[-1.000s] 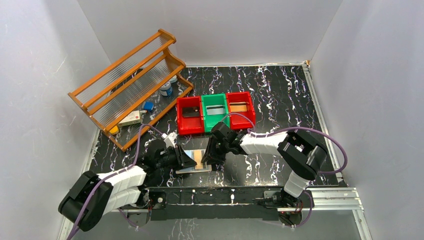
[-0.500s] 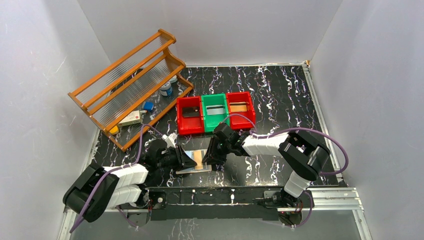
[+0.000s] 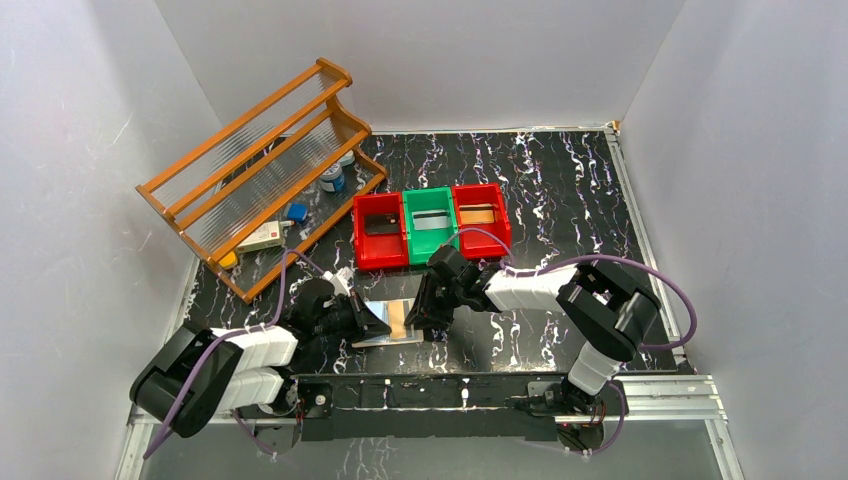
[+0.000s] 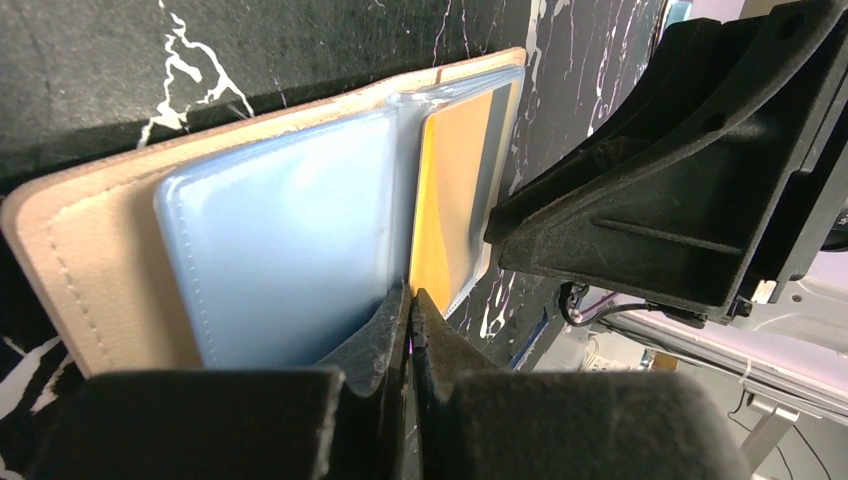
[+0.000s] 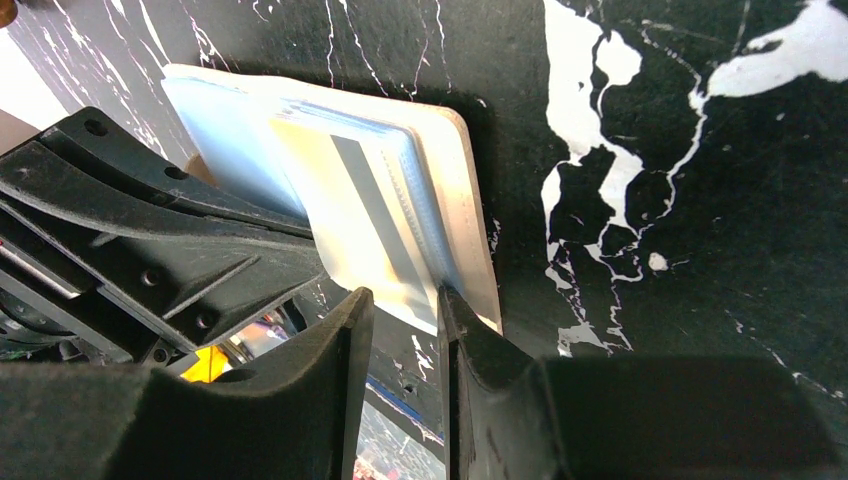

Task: Take the credit cards out of the card holder

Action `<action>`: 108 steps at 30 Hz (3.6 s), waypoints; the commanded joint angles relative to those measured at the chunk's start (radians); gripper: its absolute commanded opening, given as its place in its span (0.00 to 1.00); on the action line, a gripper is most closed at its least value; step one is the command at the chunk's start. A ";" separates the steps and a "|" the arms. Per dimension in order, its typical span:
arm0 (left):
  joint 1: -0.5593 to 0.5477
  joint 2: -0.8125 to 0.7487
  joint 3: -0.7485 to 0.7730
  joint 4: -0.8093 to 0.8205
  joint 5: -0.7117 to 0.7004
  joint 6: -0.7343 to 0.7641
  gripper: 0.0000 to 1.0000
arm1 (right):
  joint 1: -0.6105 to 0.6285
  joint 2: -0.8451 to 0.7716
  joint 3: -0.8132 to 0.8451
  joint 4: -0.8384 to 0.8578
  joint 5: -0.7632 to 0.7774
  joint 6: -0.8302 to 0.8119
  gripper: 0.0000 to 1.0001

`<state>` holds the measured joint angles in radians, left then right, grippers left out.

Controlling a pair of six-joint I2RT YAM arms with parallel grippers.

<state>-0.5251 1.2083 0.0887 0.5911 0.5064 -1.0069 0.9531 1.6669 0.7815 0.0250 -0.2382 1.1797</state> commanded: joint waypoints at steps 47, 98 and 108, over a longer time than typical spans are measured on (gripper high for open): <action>-0.039 -0.241 0.125 -0.479 -0.138 0.099 0.21 | 0.026 0.048 -0.020 -0.010 0.062 0.023 0.39; 0.065 -0.120 -0.011 -0.062 0.079 -0.003 0.00 | 0.014 0.063 -0.037 -0.007 0.045 0.034 0.39; 0.067 -0.171 -0.021 -0.136 0.066 0.027 0.07 | 0.013 0.068 -0.033 -0.013 0.045 0.034 0.38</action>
<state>-0.4538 1.0550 0.0555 0.4927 0.5392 -1.0019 0.9630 1.6897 0.7757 0.0803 -0.2543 1.2285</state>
